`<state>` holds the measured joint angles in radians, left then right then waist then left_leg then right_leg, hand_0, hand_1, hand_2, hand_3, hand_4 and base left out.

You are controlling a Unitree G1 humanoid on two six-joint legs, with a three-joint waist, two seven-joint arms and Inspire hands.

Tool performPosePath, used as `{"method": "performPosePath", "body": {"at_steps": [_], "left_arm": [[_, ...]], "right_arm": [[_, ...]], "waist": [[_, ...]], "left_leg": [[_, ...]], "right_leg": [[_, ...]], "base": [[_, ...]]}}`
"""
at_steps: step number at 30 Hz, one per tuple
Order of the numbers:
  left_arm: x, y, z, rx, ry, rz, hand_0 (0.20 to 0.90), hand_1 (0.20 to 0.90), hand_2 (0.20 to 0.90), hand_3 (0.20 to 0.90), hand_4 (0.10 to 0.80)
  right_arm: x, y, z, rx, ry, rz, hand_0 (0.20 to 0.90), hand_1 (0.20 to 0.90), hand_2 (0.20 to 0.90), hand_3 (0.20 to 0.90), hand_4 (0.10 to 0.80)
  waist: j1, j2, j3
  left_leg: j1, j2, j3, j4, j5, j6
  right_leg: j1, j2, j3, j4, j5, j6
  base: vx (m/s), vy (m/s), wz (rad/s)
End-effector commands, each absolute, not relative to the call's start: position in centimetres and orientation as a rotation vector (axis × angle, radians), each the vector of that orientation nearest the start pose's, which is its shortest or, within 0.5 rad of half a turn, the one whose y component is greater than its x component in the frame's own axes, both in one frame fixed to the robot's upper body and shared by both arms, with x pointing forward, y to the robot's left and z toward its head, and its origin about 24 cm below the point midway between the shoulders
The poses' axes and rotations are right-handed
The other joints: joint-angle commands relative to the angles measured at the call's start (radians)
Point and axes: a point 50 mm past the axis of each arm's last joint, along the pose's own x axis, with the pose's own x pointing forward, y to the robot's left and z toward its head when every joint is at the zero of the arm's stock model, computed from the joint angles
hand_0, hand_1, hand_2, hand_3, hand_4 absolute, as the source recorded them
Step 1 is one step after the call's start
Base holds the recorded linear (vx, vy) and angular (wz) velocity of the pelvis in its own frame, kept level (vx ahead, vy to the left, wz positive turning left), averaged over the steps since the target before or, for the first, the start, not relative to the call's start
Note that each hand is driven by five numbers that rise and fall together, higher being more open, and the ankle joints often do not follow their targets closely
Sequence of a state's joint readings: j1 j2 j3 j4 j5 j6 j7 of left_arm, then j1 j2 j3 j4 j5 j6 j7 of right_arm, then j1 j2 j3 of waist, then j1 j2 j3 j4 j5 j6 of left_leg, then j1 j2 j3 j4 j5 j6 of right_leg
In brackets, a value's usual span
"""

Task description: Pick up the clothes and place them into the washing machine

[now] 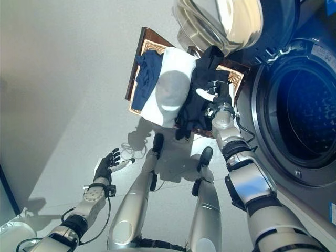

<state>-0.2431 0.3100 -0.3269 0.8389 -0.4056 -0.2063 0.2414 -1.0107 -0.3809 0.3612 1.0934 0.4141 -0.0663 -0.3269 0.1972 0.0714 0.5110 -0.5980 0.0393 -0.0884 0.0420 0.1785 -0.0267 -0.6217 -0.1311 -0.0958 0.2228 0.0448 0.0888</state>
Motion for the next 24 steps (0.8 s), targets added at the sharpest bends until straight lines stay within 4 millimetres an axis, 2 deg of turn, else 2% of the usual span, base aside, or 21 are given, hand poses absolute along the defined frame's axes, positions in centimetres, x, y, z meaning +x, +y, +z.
{"method": "performPosePath", "body": {"at_steps": [1,9,24], "left_arm": [[24.3,22.1,-6.8,0.162,0.455,0.233,0.900,0.900,0.900,0.900,0.800],[23.7,22.3,-7.6,0.172,0.501,0.248,0.900,0.900,0.900,0.900,0.800],[23.5,22.4,-8.0,0.195,0.523,0.246,0.900,0.900,0.900,0.900,0.800]], "right_arm": [[41.6,-18.1,18.6,-0.241,-0.174,-0.233,0.200,0.200,0.200,0.200,0.300],[41.4,-18.4,17.4,-0.246,-0.140,-0.236,0.200,0.200,0.200,0.200,0.300],[40.7,-18.8,15.3,-0.233,-0.108,-0.232,0.200,0.200,0.200,0.200,0.300]], "waist": [[0.021,0.015,-0.023],[0.018,0.008,-0.032],[0.012,0.002,-0.045]], "left_leg": [[-0.003,-0.031,-0.006,0.024,-0.033,-0.030],[0.012,-0.028,-0.002,0.024,-0.038,-0.030],[0.033,-0.023,0.015,0.026,-0.042,-0.033]], "right_leg": [[0.045,-0.032,0.104,0.052,-0.037,0.031],[0.067,-0.032,0.103,0.040,-0.037,0.033],[0.094,-0.028,0.111,0.014,-0.027,0.037]], "base": [[0.000,0.000,0.00],[0.004,-0.002,-0.01],[0.002,-0.002,-0.01]]}}
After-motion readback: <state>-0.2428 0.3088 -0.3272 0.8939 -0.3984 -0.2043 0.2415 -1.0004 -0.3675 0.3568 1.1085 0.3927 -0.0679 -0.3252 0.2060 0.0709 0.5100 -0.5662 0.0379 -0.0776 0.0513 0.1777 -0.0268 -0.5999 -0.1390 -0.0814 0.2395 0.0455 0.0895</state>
